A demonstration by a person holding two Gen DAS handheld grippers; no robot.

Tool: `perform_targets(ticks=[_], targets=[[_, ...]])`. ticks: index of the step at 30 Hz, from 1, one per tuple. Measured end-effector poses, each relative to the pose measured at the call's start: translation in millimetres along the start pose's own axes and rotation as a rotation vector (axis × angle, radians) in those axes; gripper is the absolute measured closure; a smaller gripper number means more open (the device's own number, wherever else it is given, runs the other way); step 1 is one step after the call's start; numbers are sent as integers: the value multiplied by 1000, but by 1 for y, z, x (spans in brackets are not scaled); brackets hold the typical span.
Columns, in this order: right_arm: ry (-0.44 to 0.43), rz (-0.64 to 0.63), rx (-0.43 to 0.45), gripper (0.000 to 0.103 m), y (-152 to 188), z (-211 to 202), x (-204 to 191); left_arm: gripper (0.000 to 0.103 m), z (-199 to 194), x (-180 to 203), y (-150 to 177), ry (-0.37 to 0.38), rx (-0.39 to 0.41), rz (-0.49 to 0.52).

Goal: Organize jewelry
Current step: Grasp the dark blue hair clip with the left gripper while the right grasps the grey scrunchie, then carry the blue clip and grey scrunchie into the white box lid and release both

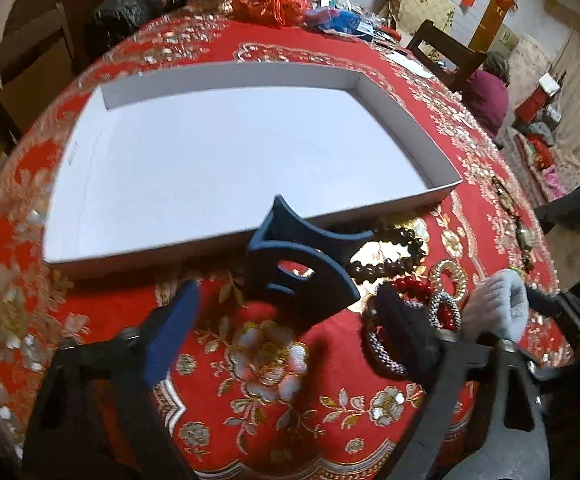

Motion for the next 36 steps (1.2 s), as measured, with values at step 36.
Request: perform_targets(ticks=[36], targets=[[-28,41,143,65,-95,-64,-8,57,-54,-34,-74,10,158,8]])
Point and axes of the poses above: each gripper's, at about its wrist camera, not at the fingertips, and z roughly the way its jaws point, x to its right, y to its underside, the point moved 7 cm from there along z, roughly the way its jaws point, and after that the axes turned 15 degrees about -y, right-handed, at the moved point
